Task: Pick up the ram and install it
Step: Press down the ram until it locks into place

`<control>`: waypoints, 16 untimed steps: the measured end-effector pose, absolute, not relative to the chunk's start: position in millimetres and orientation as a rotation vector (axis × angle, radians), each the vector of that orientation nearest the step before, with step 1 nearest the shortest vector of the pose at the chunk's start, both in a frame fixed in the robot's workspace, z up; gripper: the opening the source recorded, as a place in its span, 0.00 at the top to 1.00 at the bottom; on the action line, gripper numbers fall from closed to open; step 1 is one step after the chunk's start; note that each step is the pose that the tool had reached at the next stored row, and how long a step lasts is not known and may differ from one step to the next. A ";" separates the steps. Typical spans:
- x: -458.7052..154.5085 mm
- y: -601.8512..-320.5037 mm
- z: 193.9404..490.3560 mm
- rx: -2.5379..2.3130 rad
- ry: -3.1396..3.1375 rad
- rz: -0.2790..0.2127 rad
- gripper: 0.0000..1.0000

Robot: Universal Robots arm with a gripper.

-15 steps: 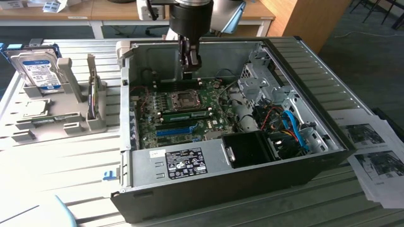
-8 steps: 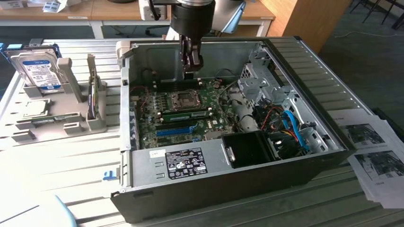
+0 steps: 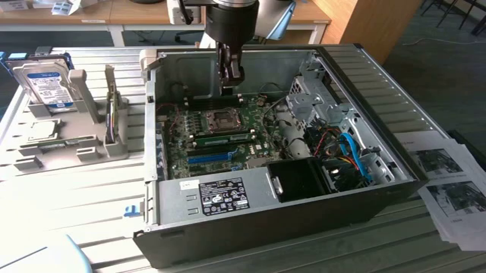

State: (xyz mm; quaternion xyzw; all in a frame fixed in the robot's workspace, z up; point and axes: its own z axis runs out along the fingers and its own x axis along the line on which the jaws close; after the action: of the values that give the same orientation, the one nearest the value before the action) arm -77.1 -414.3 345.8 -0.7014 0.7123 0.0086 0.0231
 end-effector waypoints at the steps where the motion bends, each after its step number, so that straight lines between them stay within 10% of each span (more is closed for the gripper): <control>1: -77.0 -414.3 345.8 -2.169 2.208 0.027 0.91; 16: -77.1 -414.3 345.6 -1.982 2.376 0.021 0.91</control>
State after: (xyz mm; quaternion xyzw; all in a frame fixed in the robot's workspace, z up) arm -77.1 -414.3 345.6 -0.6403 0.7677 0.0067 0.0237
